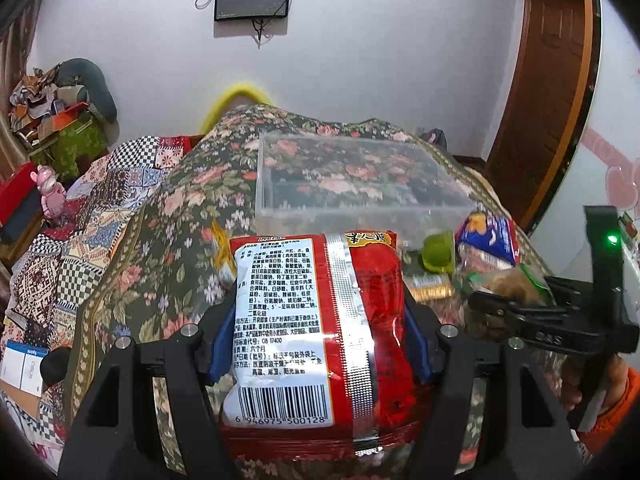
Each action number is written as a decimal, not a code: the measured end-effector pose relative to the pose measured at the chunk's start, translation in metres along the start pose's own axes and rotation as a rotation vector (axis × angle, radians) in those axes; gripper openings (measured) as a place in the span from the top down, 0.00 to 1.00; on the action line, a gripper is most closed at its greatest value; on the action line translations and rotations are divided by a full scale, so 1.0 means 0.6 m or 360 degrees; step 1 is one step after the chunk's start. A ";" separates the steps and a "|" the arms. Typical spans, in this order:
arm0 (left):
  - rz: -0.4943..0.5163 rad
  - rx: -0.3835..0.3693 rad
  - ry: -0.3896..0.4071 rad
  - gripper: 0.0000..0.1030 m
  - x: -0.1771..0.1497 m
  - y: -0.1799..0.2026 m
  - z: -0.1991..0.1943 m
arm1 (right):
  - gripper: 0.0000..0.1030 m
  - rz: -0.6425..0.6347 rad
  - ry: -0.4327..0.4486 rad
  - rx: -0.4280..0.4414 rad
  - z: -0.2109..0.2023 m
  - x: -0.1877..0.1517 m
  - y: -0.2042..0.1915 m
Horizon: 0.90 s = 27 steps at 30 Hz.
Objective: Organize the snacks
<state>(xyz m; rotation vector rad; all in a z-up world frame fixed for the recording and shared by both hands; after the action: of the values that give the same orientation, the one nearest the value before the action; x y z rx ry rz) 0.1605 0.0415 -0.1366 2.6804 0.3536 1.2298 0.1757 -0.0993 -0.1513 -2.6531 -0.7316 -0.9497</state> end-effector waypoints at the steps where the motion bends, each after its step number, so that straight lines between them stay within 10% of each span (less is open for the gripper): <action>1: -0.0004 -0.0002 0.0007 0.34 0.008 0.001 0.001 | 0.53 -0.0006 0.0024 0.0001 -0.008 0.007 0.000; 14: -0.0013 -0.0023 0.0050 0.34 0.108 0.031 0.043 | 0.53 -0.0077 0.0273 -0.0055 -0.041 0.142 0.012; 27: -0.0023 0.0038 -0.0125 0.34 0.152 0.044 0.164 | 0.53 -0.0034 0.0199 -0.0038 0.050 0.222 0.039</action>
<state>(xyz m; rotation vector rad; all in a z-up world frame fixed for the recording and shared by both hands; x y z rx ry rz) 0.2969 0.0364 -0.1274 2.7316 0.3778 1.1200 0.2923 -0.0581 -0.0894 -2.5827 -0.7254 -1.1251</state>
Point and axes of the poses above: each gripper's, at about its wrist camera, not at the fingertips, and z roughly the way its jaws point, y to its right, x to its top, the point moved 5 cm from there along z, roughly the way its jaws point, and after that the axes turned 13 degrees about -z, right-handed, at the moved point
